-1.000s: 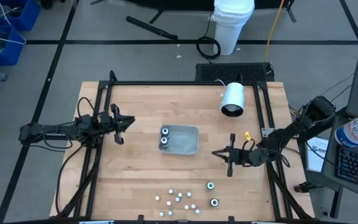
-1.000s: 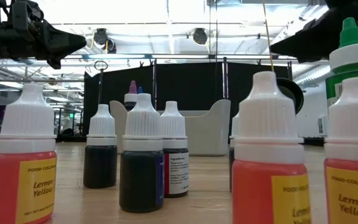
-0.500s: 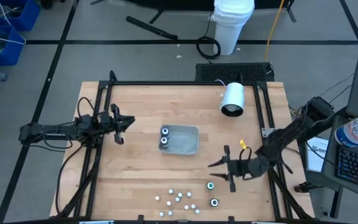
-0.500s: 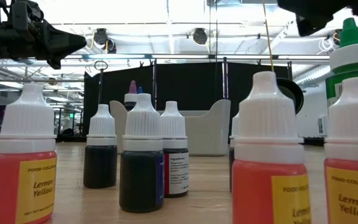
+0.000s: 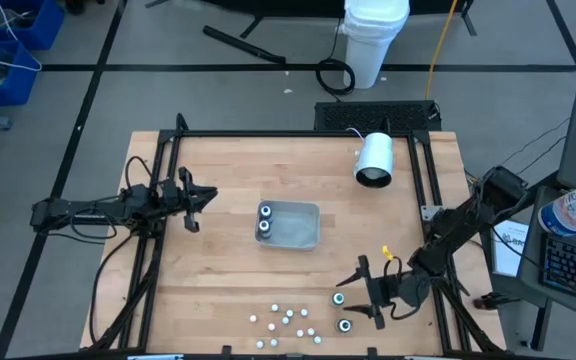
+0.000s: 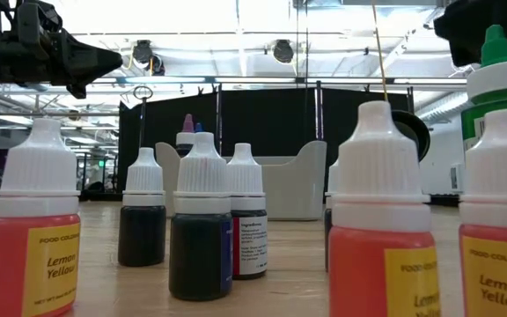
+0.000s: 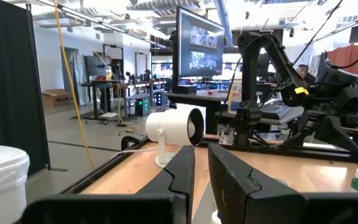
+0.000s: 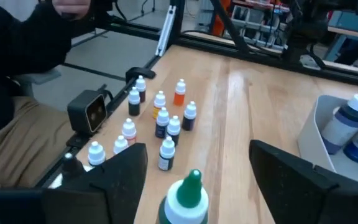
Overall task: Pick & Place food coloring
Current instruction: Put the big green food coloring bottle into the gray bin
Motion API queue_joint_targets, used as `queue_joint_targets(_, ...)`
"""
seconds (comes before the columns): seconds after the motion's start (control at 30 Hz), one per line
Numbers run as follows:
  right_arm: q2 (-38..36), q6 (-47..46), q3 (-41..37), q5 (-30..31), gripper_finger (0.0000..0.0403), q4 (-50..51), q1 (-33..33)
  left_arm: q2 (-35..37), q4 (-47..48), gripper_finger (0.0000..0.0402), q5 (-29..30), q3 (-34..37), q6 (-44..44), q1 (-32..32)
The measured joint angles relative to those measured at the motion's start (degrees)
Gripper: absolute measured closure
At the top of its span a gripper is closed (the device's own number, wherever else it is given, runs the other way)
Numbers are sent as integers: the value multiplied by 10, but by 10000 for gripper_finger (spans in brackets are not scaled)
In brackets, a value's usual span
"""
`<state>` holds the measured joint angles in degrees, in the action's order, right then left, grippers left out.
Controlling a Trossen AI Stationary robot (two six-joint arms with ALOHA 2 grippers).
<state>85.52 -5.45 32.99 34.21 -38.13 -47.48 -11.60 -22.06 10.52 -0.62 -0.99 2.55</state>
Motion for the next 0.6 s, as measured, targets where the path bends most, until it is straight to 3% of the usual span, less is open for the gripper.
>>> queue_joint_targets(0.17,9,-18,-1,-2,131,20,10,0,0,350,0,0,0,0)
queue_joint_targets(0.4,26,-54,-1,-89,150,23,37,0,0,350,0,0,0,0)
queue_joint_targets(0.6,26,-59,-1,-90,156,30,46,0,0,350,0,0,0,0)
